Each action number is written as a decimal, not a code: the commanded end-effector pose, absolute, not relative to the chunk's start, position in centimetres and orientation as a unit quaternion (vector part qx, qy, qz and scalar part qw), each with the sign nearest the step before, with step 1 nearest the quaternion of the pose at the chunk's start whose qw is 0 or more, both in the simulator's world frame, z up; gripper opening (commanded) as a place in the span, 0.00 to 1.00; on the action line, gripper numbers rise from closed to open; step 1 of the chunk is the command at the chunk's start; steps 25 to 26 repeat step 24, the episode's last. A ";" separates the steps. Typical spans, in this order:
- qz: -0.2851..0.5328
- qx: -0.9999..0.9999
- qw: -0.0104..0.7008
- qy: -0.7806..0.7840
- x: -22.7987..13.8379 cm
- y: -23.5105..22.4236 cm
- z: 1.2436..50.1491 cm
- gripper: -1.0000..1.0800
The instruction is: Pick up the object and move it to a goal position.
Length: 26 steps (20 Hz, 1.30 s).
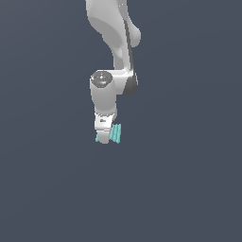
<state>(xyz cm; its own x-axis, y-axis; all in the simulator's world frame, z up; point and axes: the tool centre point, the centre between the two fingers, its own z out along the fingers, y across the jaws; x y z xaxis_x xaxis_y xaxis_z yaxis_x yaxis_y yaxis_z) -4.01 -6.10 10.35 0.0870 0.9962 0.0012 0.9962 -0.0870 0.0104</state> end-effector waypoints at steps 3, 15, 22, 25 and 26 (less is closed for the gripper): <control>0.004 0.737 0.002 0.675 -3.9 -11.4 13.2 0.00; 0.001 0.738 0.000 0.675 -3.2 -22.1 19.1 0.00; 0.000 0.739 0.000 0.674 -2.9 -24.2 20.1 0.00; 0.000 0.739 0.000 0.674 -2.9 -24.3 20.2 0.00; 0.000 0.739 0.000 0.674 -2.9 -24.3 20.2 0.00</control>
